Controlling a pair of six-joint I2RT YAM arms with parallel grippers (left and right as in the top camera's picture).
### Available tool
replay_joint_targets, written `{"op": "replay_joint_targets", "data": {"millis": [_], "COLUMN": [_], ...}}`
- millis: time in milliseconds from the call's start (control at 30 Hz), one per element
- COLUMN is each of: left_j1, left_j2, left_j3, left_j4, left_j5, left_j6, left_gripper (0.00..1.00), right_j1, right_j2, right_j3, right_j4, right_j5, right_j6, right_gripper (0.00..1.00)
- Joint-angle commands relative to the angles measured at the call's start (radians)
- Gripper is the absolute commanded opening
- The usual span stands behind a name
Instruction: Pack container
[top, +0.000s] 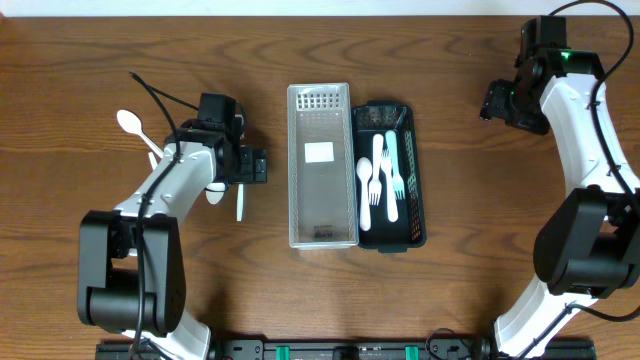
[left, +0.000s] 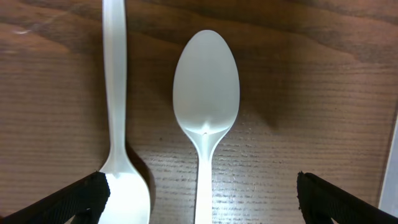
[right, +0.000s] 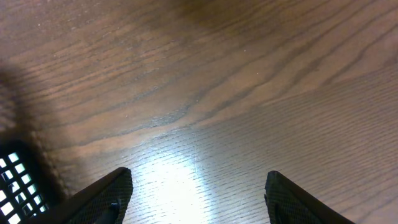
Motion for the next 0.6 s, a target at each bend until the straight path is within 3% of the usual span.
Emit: {"op": "replay_joint_targets", "data": {"millis": [0, 567], "left_j1": [-0.024, -0.042], "left_j2": [0.02, 0.106], "left_j3": [0.02, 0.019], "left_j4": [0.01, 0.024], "left_j5": [-0.012, -0.012], "left_j6": [0.037, 0.043], "left_gripper": [0.98, 0.98], "right_j1": [0.001, 0.001], "right_j2": [0.012, 0.012], "right_j3": [-0.005, -0.005], "right_j4": [-0.001, -0.009], "right_j5": [0.0, -0.003], "right_j6": [-0.013, -0.013], "right_gripper": [0.72, 0.71]}}
